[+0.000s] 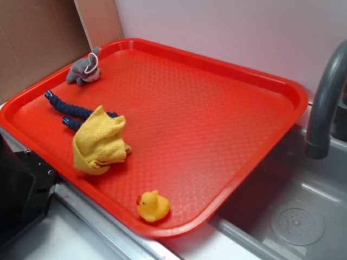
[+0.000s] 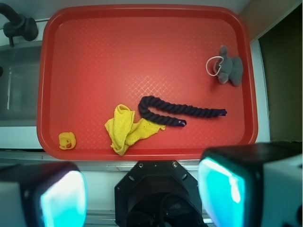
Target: Grab the gray animal.
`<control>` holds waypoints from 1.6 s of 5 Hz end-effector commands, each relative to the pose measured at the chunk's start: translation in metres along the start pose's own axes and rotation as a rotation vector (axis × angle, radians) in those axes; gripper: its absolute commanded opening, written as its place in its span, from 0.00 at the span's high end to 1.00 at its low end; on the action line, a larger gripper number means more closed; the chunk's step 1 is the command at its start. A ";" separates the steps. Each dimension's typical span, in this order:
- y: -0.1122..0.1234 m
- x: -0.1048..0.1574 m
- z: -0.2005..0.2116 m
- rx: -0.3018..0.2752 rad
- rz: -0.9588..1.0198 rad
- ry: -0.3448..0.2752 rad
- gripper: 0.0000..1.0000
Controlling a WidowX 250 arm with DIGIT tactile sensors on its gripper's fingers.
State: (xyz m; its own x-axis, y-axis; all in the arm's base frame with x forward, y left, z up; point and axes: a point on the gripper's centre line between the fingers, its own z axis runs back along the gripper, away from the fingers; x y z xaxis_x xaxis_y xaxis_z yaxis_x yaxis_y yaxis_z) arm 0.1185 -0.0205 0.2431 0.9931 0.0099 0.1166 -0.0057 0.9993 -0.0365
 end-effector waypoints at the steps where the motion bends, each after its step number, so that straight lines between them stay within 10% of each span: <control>1: 0.000 0.000 0.000 0.000 0.000 0.000 0.00; 3: 0.090 0.046 -0.098 0.205 0.312 0.140 0.00; 4: 0.107 0.066 -0.113 0.243 0.572 -0.027 0.00; 5: 0.123 0.076 -0.123 0.242 0.828 -0.124 0.00; 6: 0.125 0.053 -0.105 0.093 1.102 -0.092 0.00; 8: 0.125 0.053 -0.105 0.093 1.102 -0.092 0.00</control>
State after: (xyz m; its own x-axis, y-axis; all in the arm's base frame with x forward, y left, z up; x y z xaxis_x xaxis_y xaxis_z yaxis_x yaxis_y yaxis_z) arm 0.1922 0.0926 0.1280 0.4236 0.8987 0.1141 -0.8988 0.4326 -0.0709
